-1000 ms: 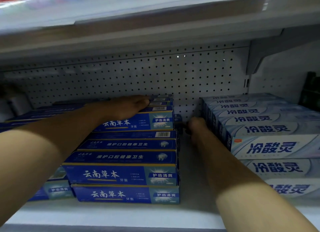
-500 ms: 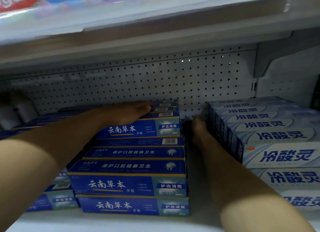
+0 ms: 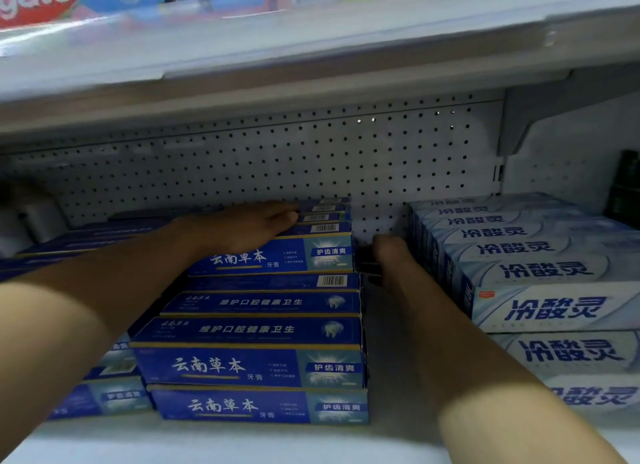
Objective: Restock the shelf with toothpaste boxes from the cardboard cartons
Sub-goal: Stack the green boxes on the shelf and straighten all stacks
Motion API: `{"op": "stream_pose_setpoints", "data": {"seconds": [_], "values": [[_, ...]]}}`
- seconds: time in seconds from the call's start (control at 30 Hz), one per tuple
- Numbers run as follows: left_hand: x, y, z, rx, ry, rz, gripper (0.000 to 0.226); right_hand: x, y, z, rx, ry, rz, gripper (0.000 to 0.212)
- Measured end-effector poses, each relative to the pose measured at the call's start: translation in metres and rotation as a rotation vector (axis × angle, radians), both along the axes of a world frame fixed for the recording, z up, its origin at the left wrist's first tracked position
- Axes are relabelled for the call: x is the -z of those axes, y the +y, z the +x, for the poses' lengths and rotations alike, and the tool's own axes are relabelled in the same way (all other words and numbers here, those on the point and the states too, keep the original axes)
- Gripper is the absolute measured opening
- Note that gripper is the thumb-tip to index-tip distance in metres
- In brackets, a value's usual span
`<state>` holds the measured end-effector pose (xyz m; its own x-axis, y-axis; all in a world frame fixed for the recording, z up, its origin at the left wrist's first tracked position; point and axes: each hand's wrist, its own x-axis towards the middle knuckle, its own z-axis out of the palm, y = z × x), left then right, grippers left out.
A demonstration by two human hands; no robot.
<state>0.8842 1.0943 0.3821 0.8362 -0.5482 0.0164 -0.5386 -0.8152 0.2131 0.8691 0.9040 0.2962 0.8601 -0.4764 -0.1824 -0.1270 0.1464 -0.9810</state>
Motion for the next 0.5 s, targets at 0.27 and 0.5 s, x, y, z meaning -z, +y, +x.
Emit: {"op": "stream_pose_setpoints", "data": {"seconds": [0.27, 0.5], "values": [[0.001, 0.002, -0.004, -0.014, -0.023, 0.030, 0.051, -0.006, 0.007, -0.004, -0.058, 0.016, 0.070, 0.040], [-0.001, 0.003, -0.022, 0.039, -0.057, 0.041, 0.049, 0.000, 0.011, -0.017, -0.236, 0.040, 0.137, 0.079]]}}
